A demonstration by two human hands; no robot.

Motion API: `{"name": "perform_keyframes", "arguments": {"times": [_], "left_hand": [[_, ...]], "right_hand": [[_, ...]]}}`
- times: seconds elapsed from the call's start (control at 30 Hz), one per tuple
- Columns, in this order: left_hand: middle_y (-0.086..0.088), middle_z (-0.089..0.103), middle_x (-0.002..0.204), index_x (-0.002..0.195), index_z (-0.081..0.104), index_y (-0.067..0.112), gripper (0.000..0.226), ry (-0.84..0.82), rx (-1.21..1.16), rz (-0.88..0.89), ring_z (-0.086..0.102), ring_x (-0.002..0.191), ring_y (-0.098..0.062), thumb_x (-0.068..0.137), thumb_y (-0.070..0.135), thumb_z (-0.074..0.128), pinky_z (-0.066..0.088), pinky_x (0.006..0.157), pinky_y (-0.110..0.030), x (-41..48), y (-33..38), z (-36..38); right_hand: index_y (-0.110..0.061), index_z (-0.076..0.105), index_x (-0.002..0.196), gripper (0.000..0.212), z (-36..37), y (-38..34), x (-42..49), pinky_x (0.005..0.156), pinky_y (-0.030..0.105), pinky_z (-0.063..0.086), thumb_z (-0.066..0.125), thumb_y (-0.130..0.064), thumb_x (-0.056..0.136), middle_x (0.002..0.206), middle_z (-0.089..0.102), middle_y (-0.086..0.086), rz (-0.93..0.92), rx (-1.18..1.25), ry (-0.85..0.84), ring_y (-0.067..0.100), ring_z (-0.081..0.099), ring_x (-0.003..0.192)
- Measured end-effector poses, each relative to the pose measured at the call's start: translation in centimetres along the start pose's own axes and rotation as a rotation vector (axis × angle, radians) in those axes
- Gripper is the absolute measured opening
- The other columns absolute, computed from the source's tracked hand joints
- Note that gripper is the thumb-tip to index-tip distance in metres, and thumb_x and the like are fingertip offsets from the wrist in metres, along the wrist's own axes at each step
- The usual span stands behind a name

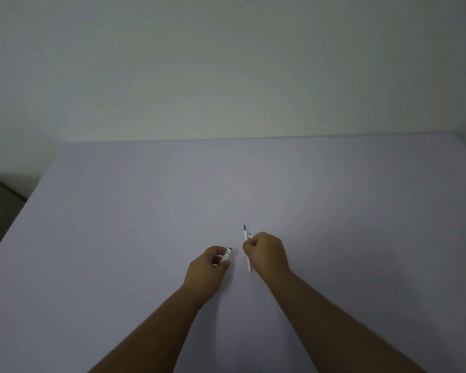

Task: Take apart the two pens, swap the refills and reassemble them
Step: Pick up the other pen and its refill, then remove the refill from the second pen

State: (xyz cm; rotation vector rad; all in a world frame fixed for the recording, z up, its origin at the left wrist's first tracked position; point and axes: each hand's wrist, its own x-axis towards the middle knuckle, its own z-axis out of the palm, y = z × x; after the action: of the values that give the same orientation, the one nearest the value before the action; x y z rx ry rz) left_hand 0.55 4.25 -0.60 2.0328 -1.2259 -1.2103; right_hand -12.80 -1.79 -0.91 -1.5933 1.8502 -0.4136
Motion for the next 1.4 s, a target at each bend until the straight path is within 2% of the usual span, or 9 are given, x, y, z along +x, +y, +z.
{"name": "perform_keyframes", "arguments": {"times": [0.13,0.2,0.3,0.5,0.87,1.0,1.17,1.33,1.4], "left_hand": [[0.012,0.059,0.086,0.099,0.059,0.033,0.011,-0.019,-0.021,0.025,0.056,0.083,-0.011,0.089,0.029,0.056,0.044,0.071,-0.025,-0.1,0.5,0.1],[0.016,0.055,0.082,0.095,0.057,0.037,0.011,-0.024,-0.020,0.041,0.054,0.078,-0.007,0.089,0.028,0.057,0.044,0.063,-0.022,-0.2,0.8,0.3],[0.017,0.055,0.081,0.093,0.056,0.038,0.011,-0.033,-0.025,0.061,0.053,0.075,-0.004,0.089,0.027,0.057,0.043,0.063,-0.022,-0.4,1.2,0.6],[0.015,0.056,0.084,0.095,0.057,0.037,0.010,-0.039,-0.031,0.065,0.054,0.080,-0.008,0.089,0.029,0.056,0.044,0.071,-0.026,-0.8,1.4,0.9],[0.015,0.056,0.081,0.101,0.060,0.032,0.012,-0.015,-0.050,0.110,0.053,0.076,-0.005,0.089,0.029,0.057,0.043,0.065,-0.023,-1.1,2.4,1.3],[0.014,0.056,0.080,0.093,0.058,0.036,0.010,-0.018,-0.045,0.113,0.052,0.075,-0.004,0.087,0.027,0.059,0.044,0.065,-0.020,-1.1,2.3,1.3],[0.017,0.055,0.081,0.096,0.058,0.035,0.010,-0.020,-0.010,0.132,0.053,0.075,-0.004,0.089,0.028,0.057,0.042,0.062,-0.017,-1.0,2.7,1.8],[0.015,0.054,0.080,0.105,0.060,0.028,0.016,-0.015,-0.021,0.118,0.053,0.078,-0.010,0.089,0.027,0.057,0.041,0.062,-0.019,-0.9,2.4,1.7],[0.014,0.053,0.081,0.109,0.059,0.026,0.021,-0.009,-0.030,0.112,0.053,0.078,-0.011,0.088,0.026,0.057,0.042,0.062,-0.019,-0.9,2.4,1.6]], "right_hand": [[-0.010,0.068,0.086,0.018,-1.7,-0.5,0.6,0.082,0.035,0.050,0.061,-0.026,0.084,0.085,0.071,0.006,0.069,0.419,0.061,0.023,0.064,0.085],[-0.016,0.065,0.076,0.013,-2.0,-0.6,0.5,0.077,0.035,0.051,0.061,-0.026,0.083,0.073,0.067,-0.001,0.094,0.521,0.054,0.019,0.063,0.074],[-0.021,0.062,0.066,0.017,-2.3,-0.5,0.1,0.068,0.030,0.049,0.061,-0.025,0.082,0.066,0.065,-0.005,0.117,0.595,0.045,0.012,0.057,0.062],[-0.017,0.064,0.069,0.016,-3.0,0.1,-0.4,0.066,0.032,0.045,0.061,-0.025,0.083,0.062,0.061,-0.006,0.147,0.677,0.134,0.012,0.052,0.057],[-0.014,0.070,0.073,0.018,-3.2,0.7,-1.2,0.057,0.020,0.038,0.066,-0.031,0.079,0.060,0.059,-0.010,0.032,0.519,-0.051,0.006,0.051,0.058],[-0.015,0.068,0.069,0.019,-4.5,0.6,-0.6,0.062,0.023,0.041,0.068,-0.030,0.079,0.059,0.056,-0.007,0.053,0.632,0.000,0.009,0.049,0.058],[-0.008,0.073,0.076,0.022,-4.5,1.0,-0.8,0.063,0.024,0.043,0.069,-0.030,0.079,0.067,0.064,-0.004,-0.010,0.483,-0.128,0.010,0.054,0.062],[-0.019,0.070,0.069,0.023,-4.7,1.5,-0.2,0.069,0.029,0.047,0.065,-0.037,0.081,0.068,0.067,-0.006,0.072,0.528,-0.074,0.013,0.058,0.065],[-0.018,0.065,0.067,0.022,-4.8,2.1,0.4,0.071,0.031,0.046,0.058,-0.028,0.085,0.070,0.065,-0.001,0.037,0.257,-0.007,0.021,0.059,0.073]]}}
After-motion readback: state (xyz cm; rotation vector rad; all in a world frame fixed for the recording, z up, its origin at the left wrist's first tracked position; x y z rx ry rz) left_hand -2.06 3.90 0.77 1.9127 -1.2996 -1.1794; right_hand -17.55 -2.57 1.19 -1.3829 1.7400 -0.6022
